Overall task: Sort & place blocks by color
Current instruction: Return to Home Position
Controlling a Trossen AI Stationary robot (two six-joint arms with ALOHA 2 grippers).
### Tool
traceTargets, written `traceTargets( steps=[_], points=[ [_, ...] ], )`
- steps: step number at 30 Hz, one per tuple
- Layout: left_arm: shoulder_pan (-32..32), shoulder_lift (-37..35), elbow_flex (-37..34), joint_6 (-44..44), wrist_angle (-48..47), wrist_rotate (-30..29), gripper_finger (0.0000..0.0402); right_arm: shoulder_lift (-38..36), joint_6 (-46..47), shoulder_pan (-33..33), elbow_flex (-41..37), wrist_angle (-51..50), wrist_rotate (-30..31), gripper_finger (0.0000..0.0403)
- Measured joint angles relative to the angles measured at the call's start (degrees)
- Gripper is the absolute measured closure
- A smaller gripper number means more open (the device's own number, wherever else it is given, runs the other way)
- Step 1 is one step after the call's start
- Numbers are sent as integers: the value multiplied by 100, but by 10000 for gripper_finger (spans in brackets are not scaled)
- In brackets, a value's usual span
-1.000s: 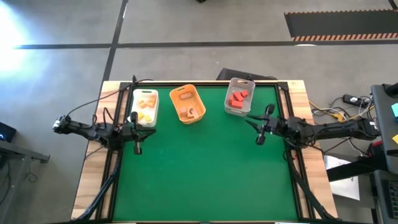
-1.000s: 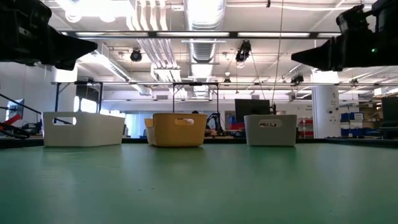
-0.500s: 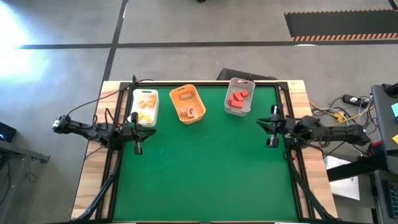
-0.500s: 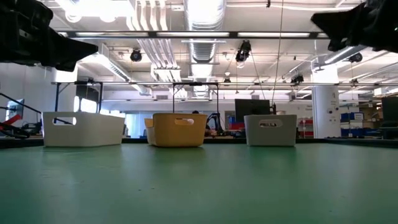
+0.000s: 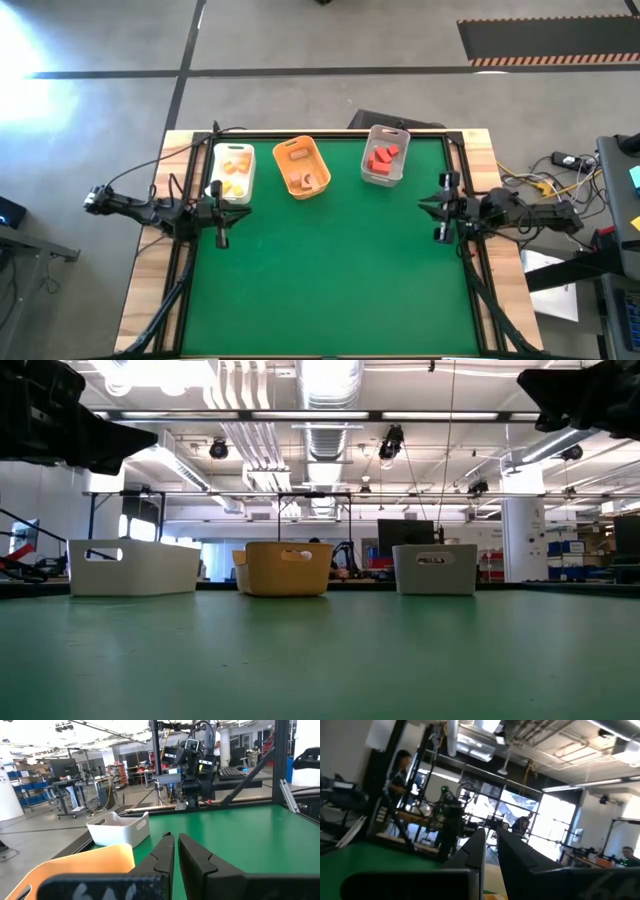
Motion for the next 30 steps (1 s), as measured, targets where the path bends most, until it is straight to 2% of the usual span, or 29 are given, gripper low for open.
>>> traceTargets(
  steps=[7,18,30],
  points=[
    [2,-10,-2,2,3,0,393,-7,-72,182,-13,-514,-3,367],
    [1,-10,-2,2,-2,2,393,145,583,176,-13,-527,54,367],
    [2,-10,-2,4,-2,2,393,295,610,176,-15,-532,56,367]
  ],
)
